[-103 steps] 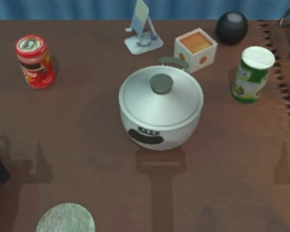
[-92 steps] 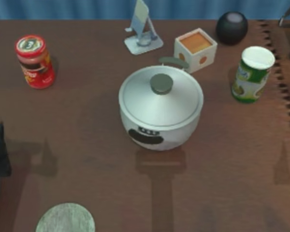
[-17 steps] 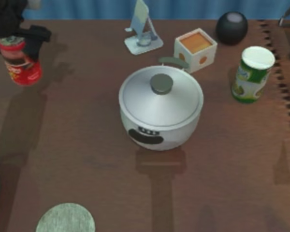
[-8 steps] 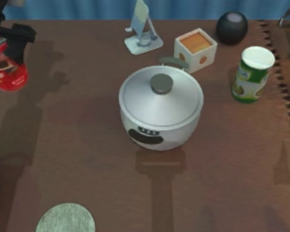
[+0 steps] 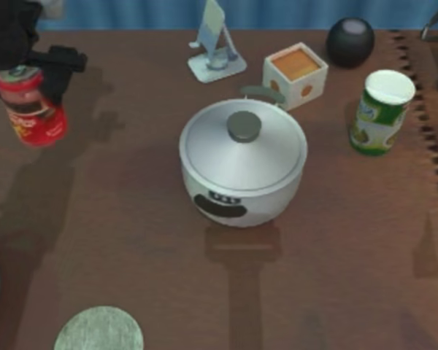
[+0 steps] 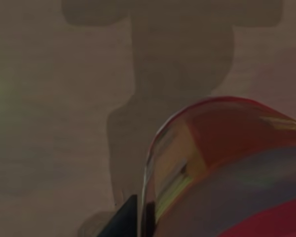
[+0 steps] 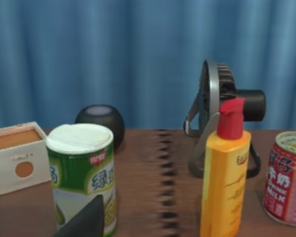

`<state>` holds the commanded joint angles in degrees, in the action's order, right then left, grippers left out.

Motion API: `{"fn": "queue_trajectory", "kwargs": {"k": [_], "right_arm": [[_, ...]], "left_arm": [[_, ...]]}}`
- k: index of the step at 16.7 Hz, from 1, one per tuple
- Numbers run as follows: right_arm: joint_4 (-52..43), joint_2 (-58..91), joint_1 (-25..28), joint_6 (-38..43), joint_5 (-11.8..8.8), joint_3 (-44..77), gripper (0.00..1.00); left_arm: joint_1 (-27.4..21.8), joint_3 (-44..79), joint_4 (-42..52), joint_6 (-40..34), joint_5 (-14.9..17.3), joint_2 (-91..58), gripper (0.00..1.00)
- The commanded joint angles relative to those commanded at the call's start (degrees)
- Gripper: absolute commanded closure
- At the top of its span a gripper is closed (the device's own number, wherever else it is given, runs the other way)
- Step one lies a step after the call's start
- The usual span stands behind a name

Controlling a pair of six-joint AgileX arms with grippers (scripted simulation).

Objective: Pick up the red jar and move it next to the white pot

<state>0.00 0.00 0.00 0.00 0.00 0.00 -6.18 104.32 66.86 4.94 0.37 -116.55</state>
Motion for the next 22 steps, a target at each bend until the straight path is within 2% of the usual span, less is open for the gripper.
{"fn": "queue_trajectory", "kwargs": {"k": [5, 8, 14, 19, 22], "right_arm": [[0.0, 0.0, 0.0, 0.0, 0.0, 0.0, 0.00], [0.0, 0.0, 0.0, 0.0, 0.0, 0.0, 0.00], [0.0, 0.0, 0.0, 0.0, 0.0, 0.0, 0.00], [0.0, 0.0, 0.0, 0.0, 0.0, 0.0, 0.00], [0.0, 0.0, 0.0, 0.0, 0.0, 0.0, 0.00]], "left_arm": [[-8.0, -7.6, -6.1, -15.3, -2.9, 1.2, 1.00], [-11.3, -10.8, -8.8, -21.2, -4.1, 2.0, 1.00], [-11.6, -11.4, -9.5, -22.0, -4.3, 1.8, 1.00], [-11.6, -16.2, -17.5, -21.7, -4.3, -0.8, 1.00], [-11.5, -17.4, -19.2, -21.7, -4.2, -1.6, 1.00]]}}
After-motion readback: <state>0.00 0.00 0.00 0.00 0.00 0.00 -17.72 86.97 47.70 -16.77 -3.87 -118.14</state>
